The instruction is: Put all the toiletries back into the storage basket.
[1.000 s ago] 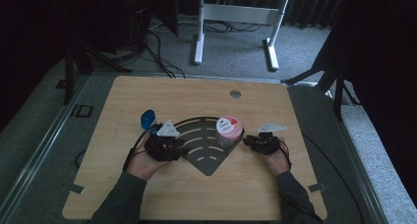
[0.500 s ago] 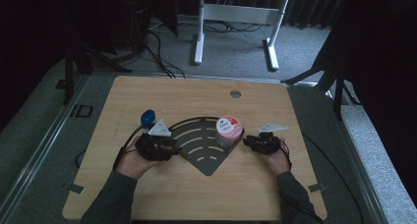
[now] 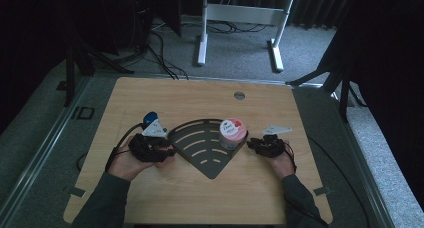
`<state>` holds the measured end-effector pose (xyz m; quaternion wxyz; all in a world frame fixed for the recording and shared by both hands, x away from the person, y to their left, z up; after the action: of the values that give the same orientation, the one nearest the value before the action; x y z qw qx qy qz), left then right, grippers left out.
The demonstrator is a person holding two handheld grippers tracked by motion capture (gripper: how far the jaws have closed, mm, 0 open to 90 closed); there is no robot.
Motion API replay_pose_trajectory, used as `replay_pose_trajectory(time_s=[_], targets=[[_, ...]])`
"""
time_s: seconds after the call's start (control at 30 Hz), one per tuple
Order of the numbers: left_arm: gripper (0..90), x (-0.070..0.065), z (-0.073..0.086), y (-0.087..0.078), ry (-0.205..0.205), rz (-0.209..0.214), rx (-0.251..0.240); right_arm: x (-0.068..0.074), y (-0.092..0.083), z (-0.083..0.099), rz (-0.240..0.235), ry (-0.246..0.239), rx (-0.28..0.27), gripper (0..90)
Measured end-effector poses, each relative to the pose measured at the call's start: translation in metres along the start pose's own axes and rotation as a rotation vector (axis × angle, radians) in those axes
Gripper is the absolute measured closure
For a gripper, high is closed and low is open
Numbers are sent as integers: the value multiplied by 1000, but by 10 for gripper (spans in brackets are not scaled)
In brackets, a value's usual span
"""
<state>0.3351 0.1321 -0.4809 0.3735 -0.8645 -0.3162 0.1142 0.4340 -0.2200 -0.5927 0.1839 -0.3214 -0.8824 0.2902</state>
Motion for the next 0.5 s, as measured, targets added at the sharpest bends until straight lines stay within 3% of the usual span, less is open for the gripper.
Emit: replay_pose_trajectory(time_s=[0.5], targets=[[602, 4, 3, -16, 12, -15, -6, 0, 0, 0, -1, -1, 2, 705]])
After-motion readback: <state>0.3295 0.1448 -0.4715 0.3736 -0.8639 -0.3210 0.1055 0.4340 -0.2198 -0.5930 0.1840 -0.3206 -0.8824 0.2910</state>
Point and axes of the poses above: each handheld gripper's, and its own axes: y roughly forward along the jaws, z roughly out of its underside, x roughly to its left, the point moved 6 cm from there along y, roughly forward along the jaws, and after that the axes turned 4 degrees about -z, right-handed, at the moved point
